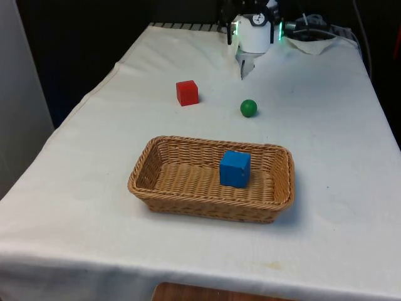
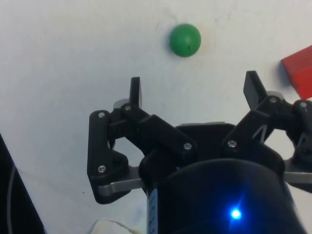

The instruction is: Place all non-red objects into the basket.

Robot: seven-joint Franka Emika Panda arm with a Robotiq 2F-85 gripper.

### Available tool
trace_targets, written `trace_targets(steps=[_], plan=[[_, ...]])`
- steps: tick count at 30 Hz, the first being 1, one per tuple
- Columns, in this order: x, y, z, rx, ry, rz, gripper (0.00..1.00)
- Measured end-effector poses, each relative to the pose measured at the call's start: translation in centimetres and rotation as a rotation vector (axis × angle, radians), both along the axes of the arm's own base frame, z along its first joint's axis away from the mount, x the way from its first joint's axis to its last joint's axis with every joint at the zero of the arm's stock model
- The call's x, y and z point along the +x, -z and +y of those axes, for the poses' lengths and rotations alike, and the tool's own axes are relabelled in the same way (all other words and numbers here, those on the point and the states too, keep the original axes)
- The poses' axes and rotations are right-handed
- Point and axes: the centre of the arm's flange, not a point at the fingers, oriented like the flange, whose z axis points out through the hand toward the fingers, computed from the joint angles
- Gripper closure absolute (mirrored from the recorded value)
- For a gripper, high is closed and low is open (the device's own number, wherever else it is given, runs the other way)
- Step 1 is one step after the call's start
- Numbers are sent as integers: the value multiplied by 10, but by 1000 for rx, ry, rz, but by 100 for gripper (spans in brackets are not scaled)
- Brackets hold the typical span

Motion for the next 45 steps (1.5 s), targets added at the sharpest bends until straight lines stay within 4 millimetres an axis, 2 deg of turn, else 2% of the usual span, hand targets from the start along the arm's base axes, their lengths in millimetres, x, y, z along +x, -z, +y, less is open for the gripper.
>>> trace_targets(steps=[2,11,28,45], plan=[[-8,9,0,9,-4,-4,0],[-18,31,1,13,-9,-5,0],[-18,92,13,-22,-8,54,0],[-15,131,14,-29,-1,85,0]])
